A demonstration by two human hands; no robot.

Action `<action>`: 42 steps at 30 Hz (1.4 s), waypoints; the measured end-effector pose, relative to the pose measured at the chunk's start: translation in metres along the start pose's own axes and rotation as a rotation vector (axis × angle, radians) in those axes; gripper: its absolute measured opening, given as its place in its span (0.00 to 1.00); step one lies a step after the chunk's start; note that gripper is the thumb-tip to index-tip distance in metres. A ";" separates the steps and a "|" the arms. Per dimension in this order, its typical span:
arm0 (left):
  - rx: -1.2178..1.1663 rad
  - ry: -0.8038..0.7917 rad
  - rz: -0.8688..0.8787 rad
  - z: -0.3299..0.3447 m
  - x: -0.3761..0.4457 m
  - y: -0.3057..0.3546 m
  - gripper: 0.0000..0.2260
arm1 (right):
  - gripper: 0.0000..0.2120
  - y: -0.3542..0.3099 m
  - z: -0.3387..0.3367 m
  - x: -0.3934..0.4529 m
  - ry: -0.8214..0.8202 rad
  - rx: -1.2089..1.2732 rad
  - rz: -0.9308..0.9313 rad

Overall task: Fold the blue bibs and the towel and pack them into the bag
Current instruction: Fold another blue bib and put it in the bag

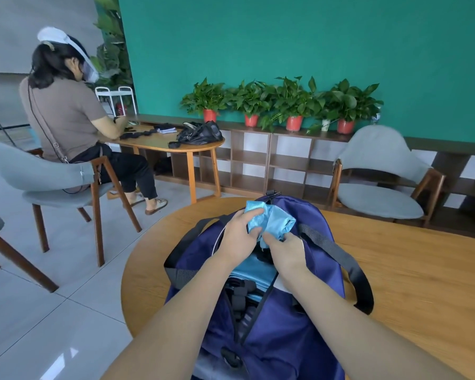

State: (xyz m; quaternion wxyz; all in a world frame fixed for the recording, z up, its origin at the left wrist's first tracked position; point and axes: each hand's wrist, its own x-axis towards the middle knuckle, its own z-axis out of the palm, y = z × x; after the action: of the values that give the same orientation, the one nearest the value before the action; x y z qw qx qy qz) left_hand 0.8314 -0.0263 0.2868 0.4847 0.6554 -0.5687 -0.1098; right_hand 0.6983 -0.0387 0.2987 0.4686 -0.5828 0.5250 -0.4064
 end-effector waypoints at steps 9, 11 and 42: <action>0.145 -0.161 0.018 0.003 0.000 -0.003 0.27 | 0.20 -0.007 0.004 0.006 -0.001 -0.288 0.047; 0.229 -0.197 0.026 0.001 -0.001 -0.007 0.27 | 0.26 -0.003 -0.007 0.015 -0.016 -0.505 0.018; 0.240 -0.326 -0.037 0.043 0.052 0.005 0.29 | 0.51 -0.016 -0.119 0.051 -0.022 -0.839 -0.399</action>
State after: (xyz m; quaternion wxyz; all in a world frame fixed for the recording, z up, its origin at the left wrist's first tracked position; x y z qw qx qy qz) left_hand 0.8159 -0.0922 0.2903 0.3025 0.6924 -0.6365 -0.1544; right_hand 0.5927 -0.1039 0.3411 0.1105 -0.8160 0.5165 -0.2349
